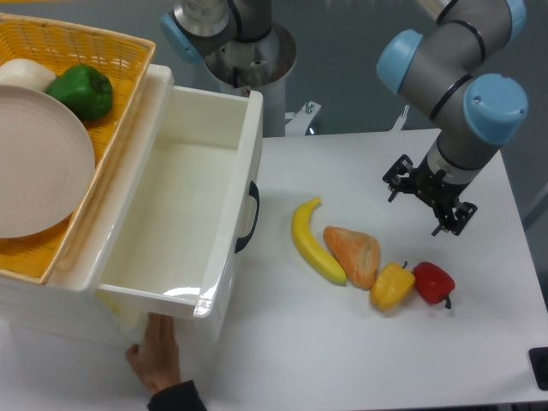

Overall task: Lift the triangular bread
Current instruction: 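Move the gripper down toward the orange triangular bread slice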

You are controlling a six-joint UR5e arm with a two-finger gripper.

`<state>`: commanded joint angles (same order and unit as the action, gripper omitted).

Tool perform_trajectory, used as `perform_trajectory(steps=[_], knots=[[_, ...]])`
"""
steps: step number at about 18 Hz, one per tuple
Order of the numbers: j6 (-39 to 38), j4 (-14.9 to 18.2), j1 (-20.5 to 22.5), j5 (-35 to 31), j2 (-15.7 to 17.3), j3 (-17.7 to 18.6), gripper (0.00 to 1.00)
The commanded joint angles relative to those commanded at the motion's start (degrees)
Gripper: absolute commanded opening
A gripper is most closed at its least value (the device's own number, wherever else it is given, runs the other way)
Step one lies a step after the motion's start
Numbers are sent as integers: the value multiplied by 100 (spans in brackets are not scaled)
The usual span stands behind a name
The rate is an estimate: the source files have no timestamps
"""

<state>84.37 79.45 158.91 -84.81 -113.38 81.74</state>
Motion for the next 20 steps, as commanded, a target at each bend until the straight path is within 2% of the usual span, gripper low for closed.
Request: perform_trajectory(steps=[3, 7, 9, 17, 20], knots=[[-9, 9, -18, 17, 0, 62, 100], [-44, 9, -18, 149, -53, 246, 100], [-61, -9, -18, 220, -44, 448, 100], [-44, -9, -9, 220, -18, 782, 100], [-53, 0, -9, 229, 0, 818, 100]])
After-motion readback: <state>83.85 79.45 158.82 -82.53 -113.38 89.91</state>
